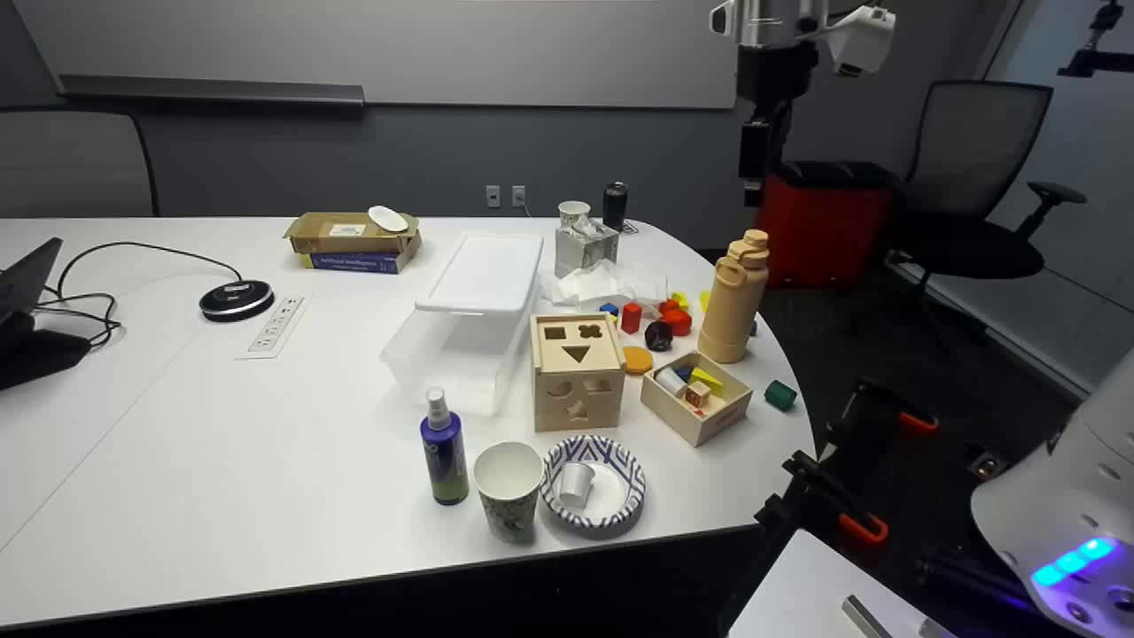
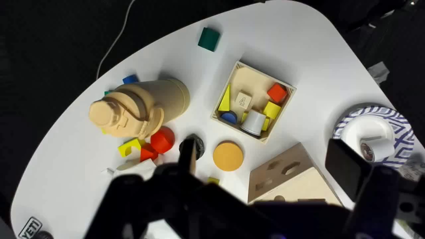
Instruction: Close the container
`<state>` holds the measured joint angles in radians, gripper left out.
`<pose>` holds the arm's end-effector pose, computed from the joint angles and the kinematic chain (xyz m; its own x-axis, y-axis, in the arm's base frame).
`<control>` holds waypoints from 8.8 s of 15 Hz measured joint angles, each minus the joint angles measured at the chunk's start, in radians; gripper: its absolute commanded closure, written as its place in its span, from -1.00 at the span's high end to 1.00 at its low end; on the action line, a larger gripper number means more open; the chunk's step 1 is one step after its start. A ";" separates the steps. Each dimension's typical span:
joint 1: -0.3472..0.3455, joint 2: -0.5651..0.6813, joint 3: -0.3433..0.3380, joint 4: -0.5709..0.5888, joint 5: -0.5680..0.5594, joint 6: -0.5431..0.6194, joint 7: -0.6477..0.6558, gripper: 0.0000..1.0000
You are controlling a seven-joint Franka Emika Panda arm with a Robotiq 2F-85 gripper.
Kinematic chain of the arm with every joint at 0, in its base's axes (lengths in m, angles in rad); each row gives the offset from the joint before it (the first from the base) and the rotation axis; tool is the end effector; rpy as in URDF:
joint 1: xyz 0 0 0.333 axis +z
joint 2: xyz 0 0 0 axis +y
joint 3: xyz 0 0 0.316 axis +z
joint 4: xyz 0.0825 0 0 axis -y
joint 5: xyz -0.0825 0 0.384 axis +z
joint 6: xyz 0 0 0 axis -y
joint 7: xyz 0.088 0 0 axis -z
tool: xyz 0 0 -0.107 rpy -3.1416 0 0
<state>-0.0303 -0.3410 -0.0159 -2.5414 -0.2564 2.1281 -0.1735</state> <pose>0.4110 -0.0301 0.3870 0.9592 0.2566 -0.1187 0.2751 -0.9440 0.1821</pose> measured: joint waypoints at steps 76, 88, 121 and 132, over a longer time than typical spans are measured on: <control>0.093 1.501 0.299 1.407 0.270 -0.040 -0.586 1.00; 0.092 1.501 0.313 1.459 0.331 -0.140 -0.586 1.00; 0.133 1.520 0.282 1.500 0.323 -0.173 -0.570 1.00; 0.154 1.490 0.276 1.517 0.280 -0.068 -0.542 1.00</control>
<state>0.1240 1.1490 0.2599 -1.0247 0.0231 2.0598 -0.7156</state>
